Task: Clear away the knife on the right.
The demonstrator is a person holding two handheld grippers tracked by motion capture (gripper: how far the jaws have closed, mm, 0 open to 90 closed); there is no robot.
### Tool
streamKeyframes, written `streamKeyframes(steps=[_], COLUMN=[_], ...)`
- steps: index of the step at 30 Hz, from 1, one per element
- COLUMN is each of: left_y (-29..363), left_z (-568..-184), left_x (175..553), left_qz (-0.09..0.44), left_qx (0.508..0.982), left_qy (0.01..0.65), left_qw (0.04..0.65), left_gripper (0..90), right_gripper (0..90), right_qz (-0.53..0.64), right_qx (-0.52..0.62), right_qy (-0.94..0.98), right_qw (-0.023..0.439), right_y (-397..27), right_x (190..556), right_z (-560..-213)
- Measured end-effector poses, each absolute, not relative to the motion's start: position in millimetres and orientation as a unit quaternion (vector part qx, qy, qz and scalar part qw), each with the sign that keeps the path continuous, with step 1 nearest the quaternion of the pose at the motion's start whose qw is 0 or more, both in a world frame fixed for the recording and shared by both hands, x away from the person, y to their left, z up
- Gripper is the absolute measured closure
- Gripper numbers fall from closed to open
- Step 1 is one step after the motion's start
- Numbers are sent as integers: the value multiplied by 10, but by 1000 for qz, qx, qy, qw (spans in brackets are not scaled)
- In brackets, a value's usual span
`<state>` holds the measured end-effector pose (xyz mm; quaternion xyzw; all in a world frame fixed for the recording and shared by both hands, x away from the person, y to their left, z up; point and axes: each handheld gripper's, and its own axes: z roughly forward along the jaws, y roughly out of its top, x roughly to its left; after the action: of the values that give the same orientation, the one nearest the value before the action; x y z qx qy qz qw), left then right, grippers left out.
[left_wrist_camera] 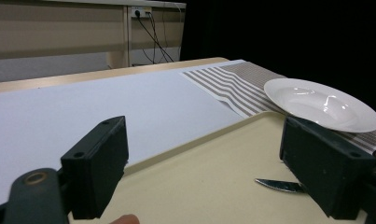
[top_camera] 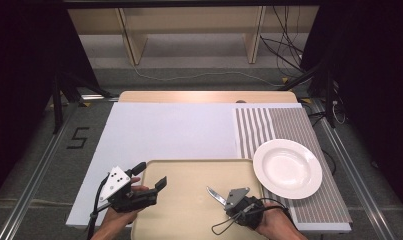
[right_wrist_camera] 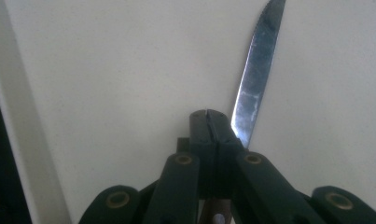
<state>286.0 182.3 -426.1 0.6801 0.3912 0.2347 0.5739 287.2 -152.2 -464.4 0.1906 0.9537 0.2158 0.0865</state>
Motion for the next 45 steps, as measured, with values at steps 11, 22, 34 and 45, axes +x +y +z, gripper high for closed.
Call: streamKeyframes(steps=[11,22,34,45], left_y=[1822,1823,1821,1819], left_z=[-4260,-4257,-4254,-4256], left_x=[2859,2858,2855,2855], left_qz=[235,236,236,236], left_qx=[680,680,680,679], left_qy=[391,391,390,390], left_qw=[574,574,574,575], left_gripper=[151,152,151,151], right_gripper=[900,900,900,895], right_qz=[198,183,159,157], right_qx=[215,230,246,268], right_qy=[951,948,946,940], right_qw=[101,123,140,139], right_y=[-1697,-1772,-1891,-2004], right_x=[2970,3012,3058,3094], right_z=[-4626,-4617,-4602,-4556])
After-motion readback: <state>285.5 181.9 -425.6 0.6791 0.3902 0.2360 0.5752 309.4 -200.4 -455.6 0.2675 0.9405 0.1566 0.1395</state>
